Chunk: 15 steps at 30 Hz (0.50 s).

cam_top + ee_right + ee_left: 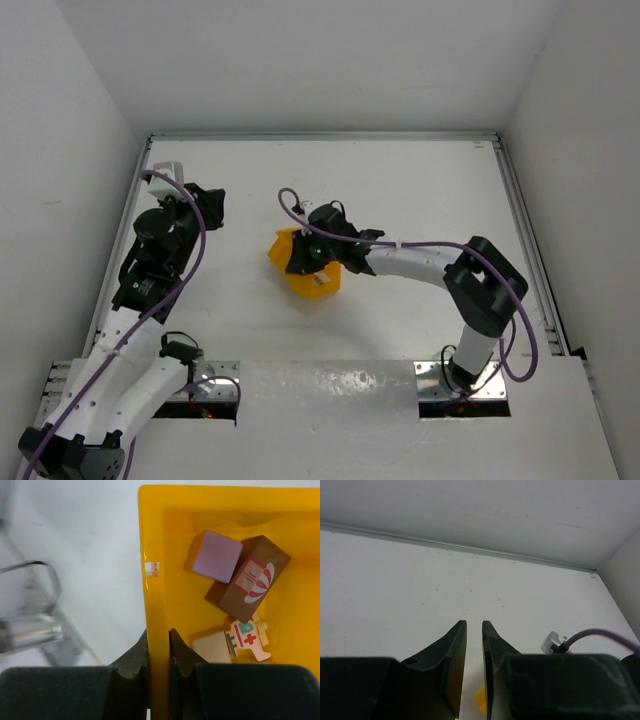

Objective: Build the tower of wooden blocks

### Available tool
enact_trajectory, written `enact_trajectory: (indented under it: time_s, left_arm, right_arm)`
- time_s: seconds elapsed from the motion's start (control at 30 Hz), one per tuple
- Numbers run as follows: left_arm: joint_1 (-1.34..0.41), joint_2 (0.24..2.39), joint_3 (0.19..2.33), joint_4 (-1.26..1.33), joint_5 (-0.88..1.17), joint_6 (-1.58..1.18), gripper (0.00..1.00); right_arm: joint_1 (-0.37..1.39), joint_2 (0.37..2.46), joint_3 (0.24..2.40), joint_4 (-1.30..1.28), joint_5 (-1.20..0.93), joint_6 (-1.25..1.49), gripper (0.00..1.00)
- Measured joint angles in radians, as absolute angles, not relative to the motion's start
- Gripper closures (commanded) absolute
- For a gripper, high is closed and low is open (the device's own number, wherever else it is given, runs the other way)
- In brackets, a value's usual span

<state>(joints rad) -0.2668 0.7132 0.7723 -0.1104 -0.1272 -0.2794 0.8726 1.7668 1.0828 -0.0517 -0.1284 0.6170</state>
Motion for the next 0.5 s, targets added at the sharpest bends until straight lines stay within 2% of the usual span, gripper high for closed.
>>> enact_trajectory:
  time_s: [0.23, 0.5]
  left_arm:
    - [-0.267, 0.713, 0.772, -0.11, -0.127, -0.286, 0.83]
    - [-0.267, 0.713, 0.772, -0.11, -0.127, -0.29, 0.83]
  right_arm:
    - [0.742, 1.756, 0.93, 0.307, -0.437, 0.914, 1.0]
    - [0.653, 1.932, 0.811, 0.976, -0.583, 1.432, 1.0]
